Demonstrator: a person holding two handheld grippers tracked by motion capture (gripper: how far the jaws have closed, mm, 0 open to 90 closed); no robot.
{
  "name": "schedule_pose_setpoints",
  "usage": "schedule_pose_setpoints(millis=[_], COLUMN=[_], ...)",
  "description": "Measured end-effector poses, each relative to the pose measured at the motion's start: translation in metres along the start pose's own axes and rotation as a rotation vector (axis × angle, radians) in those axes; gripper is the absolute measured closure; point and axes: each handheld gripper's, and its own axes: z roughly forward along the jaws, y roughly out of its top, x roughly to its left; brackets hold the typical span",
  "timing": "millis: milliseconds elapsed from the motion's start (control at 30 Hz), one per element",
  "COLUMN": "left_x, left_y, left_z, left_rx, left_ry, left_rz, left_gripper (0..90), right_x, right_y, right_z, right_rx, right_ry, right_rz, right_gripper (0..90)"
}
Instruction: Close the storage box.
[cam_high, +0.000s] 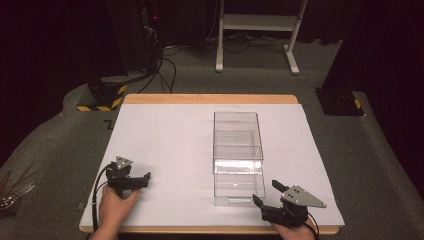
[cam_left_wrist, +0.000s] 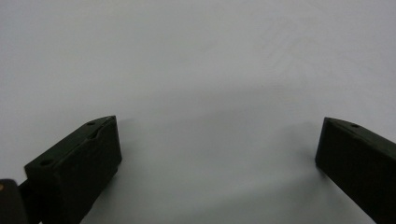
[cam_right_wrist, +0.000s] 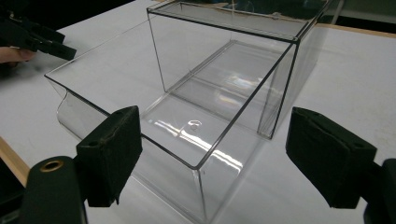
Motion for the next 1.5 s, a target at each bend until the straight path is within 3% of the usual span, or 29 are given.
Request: schedule_pose_setpoints(millis=[433,767,1500], left_x=[0.0,0.0,0.0], left_y=[0.0,0.0,0.0], left_z=[0.0,0.0,0.0], left_rx=[0.0,0.0,0.0], left_ry=[0.0,-0.001,0.0], left_rz=[0.0,-0.001,0.0], left_gripper=[0.4,0.4,0.4], right_x=[0.001,-0.001,-0.007], right_y=[-0.008,-0.014,-0.008], right_z=[-0.002,0.01,0.028], right_rx=[0.015,0.059,0.065], right_ry=[-0.002,-0.006,-0.035], right_rz=[-0.003,-0.004,-0.002], right_gripper=[21.1,19.7,18.3])
